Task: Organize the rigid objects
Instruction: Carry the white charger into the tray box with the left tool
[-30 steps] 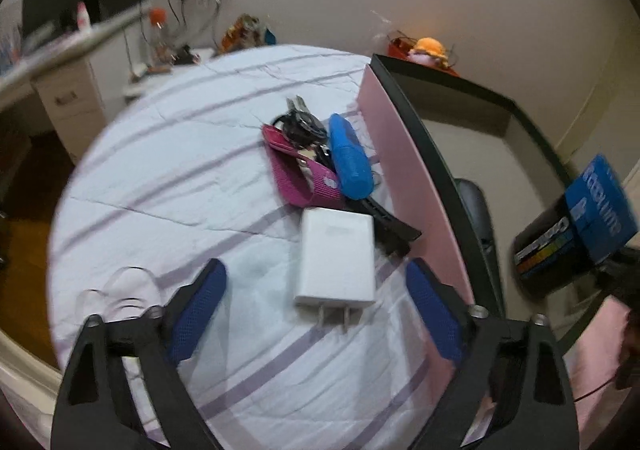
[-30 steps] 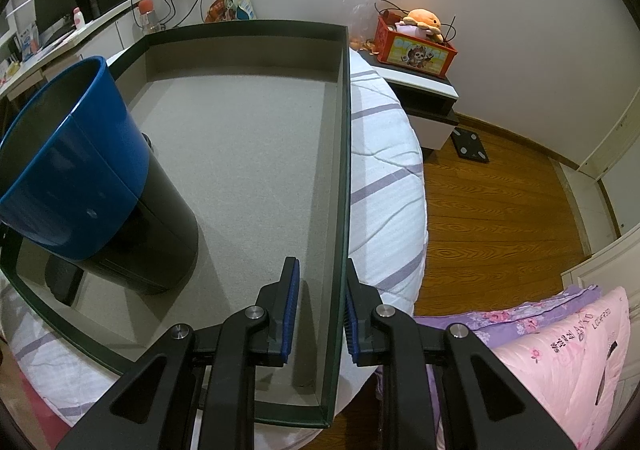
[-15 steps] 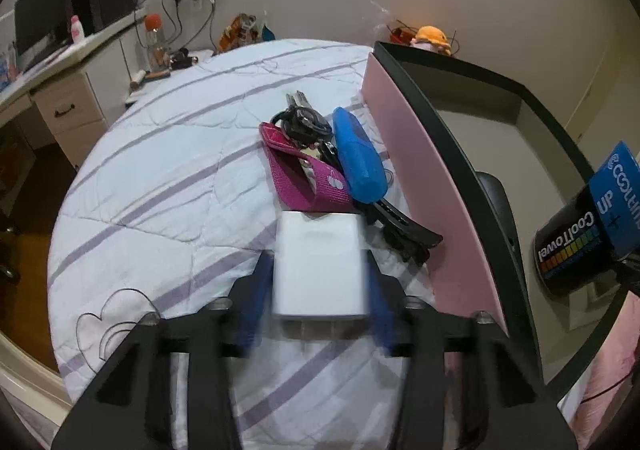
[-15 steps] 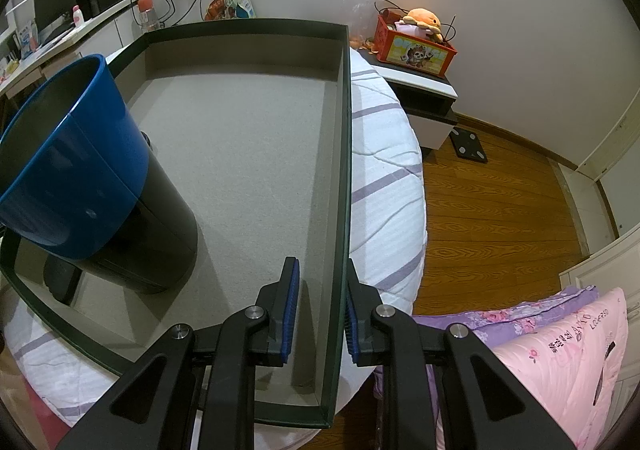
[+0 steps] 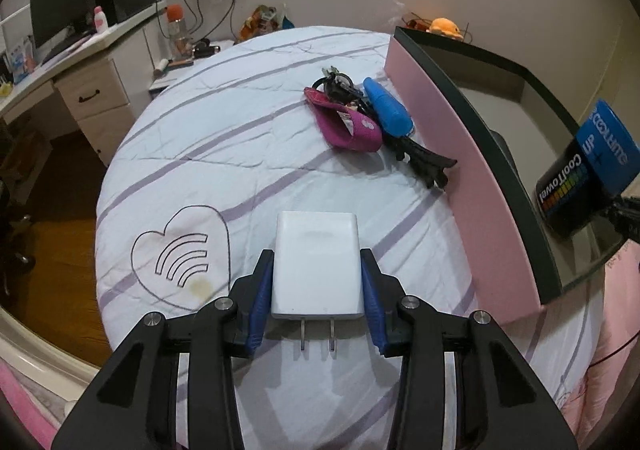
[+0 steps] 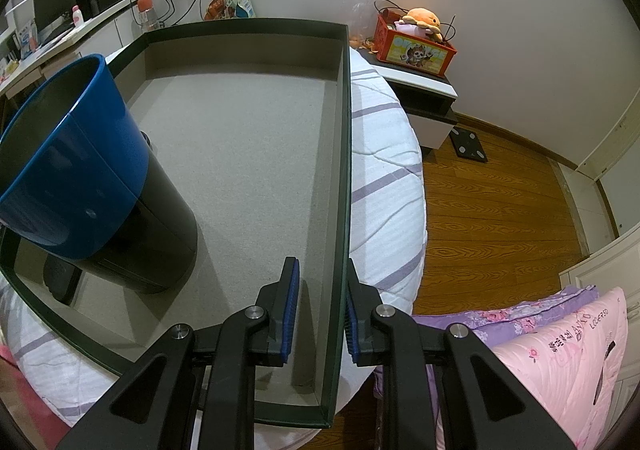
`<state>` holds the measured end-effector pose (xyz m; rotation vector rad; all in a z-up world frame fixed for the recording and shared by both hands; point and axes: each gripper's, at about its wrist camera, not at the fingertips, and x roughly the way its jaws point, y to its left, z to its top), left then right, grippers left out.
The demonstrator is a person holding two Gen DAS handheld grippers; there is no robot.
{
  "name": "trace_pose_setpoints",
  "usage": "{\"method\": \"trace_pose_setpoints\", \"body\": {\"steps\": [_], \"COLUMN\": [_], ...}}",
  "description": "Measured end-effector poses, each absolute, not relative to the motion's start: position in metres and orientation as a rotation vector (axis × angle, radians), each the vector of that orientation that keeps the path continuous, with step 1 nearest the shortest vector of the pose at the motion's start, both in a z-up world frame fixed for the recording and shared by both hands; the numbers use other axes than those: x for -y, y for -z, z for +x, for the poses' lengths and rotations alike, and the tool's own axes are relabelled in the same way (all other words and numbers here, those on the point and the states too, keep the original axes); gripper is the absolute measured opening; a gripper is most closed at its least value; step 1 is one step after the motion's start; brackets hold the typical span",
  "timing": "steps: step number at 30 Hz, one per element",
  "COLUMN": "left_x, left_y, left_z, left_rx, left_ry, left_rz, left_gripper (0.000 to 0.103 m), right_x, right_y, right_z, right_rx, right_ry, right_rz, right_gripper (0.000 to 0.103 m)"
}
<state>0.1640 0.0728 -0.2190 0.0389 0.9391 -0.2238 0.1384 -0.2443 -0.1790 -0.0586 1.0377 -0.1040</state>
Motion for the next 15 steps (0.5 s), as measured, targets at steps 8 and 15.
{"method": "trace_pose_setpoints", "body": {"steps": [8,15], "left_x": [-0.07,-0.073], "left_y": [0.222,0.211], "left_z": [0.17,0.16], "left_rx": [-0.926,-0.886], "left_ry": [0.214,0.203], "left_rz": [0.029,0.016], "left_gripper": [0.041,0.041], "right_x": [0.245,0.245], "right_y": [0.18,0.179], "right_z": [0.139,0.139], "right_rx": [-1.038,-1.038], "right_ry": [0.104,0.103], "right_rz": [-0.057,-0.058], "right_gripper": [0.021,0.021]}}
